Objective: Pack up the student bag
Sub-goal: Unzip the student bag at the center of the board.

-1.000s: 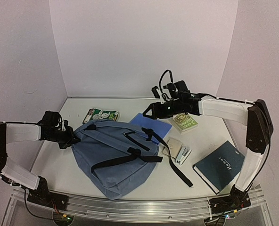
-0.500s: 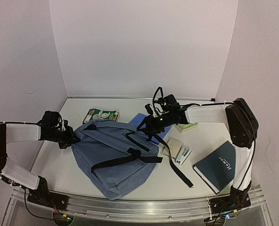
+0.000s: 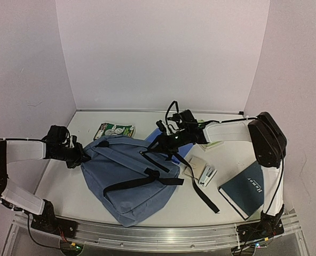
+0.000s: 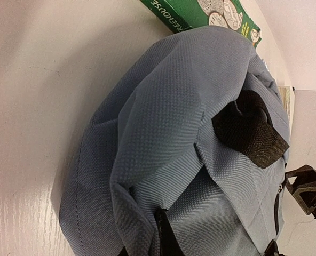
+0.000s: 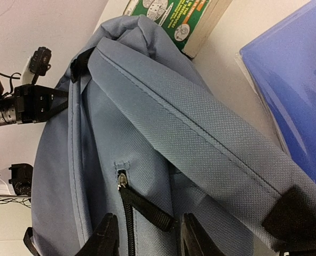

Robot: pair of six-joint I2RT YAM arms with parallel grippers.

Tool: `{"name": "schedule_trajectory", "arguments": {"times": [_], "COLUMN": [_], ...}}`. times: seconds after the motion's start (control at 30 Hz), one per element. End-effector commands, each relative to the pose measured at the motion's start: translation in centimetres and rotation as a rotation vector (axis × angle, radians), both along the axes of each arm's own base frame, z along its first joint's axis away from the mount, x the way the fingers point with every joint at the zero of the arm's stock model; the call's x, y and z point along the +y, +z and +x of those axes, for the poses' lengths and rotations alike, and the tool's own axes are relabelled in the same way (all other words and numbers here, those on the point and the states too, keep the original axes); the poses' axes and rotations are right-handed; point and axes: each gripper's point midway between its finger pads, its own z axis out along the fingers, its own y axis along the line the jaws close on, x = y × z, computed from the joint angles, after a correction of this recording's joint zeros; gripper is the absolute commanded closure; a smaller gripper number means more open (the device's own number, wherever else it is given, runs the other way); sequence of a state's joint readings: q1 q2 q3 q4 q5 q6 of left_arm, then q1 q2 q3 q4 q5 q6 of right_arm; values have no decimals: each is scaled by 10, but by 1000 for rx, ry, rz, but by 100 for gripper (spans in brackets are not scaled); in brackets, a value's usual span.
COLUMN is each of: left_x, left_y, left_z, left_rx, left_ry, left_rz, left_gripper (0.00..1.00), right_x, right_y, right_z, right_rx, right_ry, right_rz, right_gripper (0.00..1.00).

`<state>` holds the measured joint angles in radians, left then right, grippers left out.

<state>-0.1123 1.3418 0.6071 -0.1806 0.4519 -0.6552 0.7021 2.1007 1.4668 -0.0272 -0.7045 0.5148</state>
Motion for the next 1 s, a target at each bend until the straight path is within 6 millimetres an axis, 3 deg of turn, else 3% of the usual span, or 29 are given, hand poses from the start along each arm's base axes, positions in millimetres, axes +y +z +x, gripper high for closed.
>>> {"name": "schedule_trajectory", "arguments": {"times": [0.0, 0.47, 0.57, 0.67, 0.83, 0.97], "left_x": [-3, -3, -3, -1, 4, 12], "left_y": [16, 13, 13, 9, 1, 1], "left_z": [9, 10, 10, 10, 13, 18], "left_rx": [-66, -61, -57, -32, 10, 14], "left_ry": [-6, -5, 0, 23, 63, 86], "left_rz": [-22, -26, -28, -28, -7, 30], "left_gripper": [100, 100, 100, 100, 100, 100], "right_x": [14, 21, 21, 16, 4, -7], "right_y": [16, 16, 21, 31, 47, 45], "right_z": [10, 9, 9, 8, -6, -33], "right_rx": [-38, -40, -58, -98, -146, -136], "right_ry": [11, 19, 17, 1, -3, 4], "right_rz": [68, 83, 90, 82, 71, 47], "right_gripper": [67, 89, 99, 100, 100, 100]}}
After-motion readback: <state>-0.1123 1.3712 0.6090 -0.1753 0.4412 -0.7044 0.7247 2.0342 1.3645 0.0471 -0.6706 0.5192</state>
